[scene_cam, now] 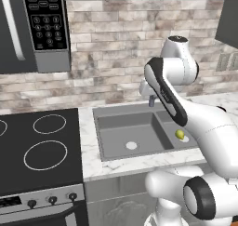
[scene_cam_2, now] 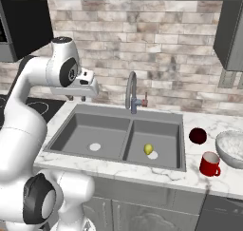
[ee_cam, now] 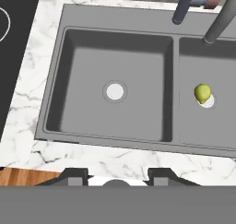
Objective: Clear the mugs and bowl far away from the sink.
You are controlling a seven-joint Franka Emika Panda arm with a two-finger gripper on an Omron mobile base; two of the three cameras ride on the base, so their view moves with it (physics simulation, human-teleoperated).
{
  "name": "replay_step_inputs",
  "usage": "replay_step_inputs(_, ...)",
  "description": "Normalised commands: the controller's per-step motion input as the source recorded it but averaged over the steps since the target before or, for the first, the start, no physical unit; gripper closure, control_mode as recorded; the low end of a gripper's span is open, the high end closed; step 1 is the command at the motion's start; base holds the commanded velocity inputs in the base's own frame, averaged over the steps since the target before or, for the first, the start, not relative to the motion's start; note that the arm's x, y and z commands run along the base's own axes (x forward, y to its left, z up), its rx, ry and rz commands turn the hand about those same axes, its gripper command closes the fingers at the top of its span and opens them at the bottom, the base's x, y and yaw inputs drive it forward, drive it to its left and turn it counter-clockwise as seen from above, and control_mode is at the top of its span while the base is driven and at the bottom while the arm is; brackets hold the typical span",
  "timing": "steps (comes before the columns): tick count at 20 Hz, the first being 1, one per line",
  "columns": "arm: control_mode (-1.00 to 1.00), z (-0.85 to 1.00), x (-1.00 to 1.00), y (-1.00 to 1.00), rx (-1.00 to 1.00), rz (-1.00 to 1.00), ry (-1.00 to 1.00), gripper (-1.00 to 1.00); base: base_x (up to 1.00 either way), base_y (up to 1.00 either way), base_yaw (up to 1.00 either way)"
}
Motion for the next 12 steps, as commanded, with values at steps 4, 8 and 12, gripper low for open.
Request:
replay_step_inputs(4,-1.0,-0.07,0.0,0.0,0.0,0.0,0.0,-1.0,0.0,0.0,0.0)
replay_step_inputs(8,-1.0,0.0,0.0,0.0,0.0,0.0,0.0,-1.0,0.0,0.0,0.0)
replay_step_inputs(12,-1.0,0.0,0.0,0.0,0.0,0.0,0.0,-1.0,0.0,0.0,0.0)
